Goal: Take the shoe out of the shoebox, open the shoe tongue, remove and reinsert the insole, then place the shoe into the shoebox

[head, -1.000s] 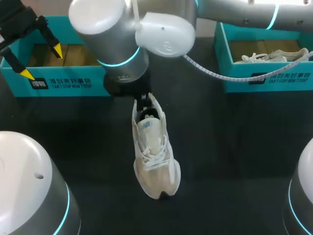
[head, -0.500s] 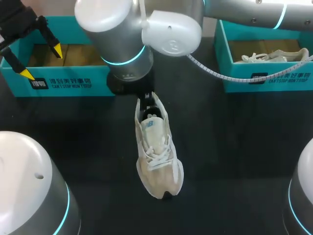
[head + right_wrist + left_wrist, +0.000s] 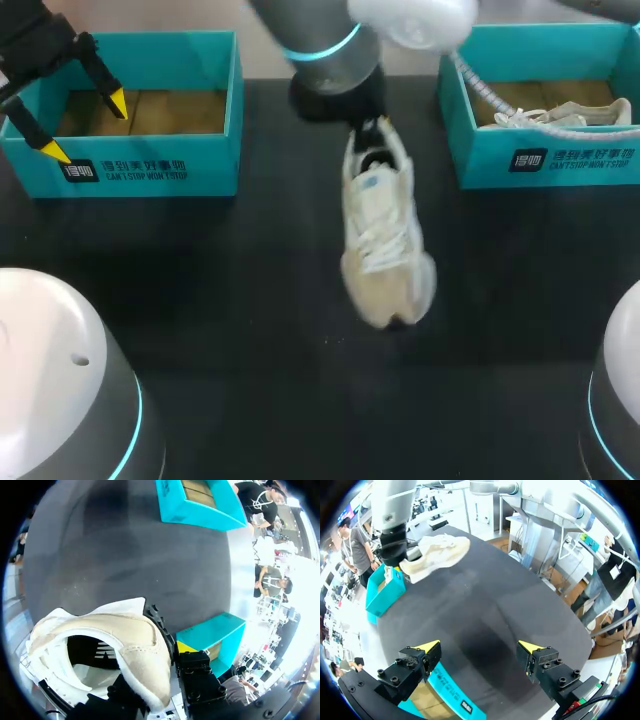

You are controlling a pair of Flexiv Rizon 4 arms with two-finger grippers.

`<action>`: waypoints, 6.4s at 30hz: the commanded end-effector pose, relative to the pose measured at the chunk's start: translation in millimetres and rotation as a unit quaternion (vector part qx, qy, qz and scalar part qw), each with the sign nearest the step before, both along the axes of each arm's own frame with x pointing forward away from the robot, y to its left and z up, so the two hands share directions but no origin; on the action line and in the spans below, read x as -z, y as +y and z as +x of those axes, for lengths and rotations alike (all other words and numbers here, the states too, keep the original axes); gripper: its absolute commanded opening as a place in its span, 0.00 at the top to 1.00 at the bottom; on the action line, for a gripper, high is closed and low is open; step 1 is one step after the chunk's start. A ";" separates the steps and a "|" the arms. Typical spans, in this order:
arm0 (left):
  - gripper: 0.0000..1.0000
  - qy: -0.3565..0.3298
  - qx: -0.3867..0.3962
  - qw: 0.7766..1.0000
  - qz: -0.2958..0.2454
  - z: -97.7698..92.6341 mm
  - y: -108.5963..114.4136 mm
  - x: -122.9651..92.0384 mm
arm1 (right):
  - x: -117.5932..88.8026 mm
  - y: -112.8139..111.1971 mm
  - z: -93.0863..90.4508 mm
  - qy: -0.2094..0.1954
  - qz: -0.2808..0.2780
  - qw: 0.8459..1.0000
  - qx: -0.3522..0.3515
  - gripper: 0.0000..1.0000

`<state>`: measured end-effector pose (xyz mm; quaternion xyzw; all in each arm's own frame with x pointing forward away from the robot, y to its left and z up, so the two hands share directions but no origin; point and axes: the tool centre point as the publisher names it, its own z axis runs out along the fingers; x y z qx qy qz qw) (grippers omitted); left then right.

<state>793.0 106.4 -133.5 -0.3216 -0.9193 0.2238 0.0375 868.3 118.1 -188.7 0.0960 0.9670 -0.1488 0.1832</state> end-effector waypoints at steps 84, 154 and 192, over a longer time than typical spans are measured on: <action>0.00 0.001 0.001 1.000 0.002 1.4 0.4 -0.3 | -119.5 -266.4 313.2 -0.046 -0.025 0.997 -0.053 1.00; 0.00 0.001 0.001 1.000 0.002 1.4 0.4 -0.3 | -57.8 -425.6 290.2 -0.192 0.050 0.812 0.548 1.00; 0.00 0.001 0.001 1.000 0.002 1.4 0.4 -0.3 | -1.6 -458.9 281.8 -0.163 0.099 0.741 0.644 1.00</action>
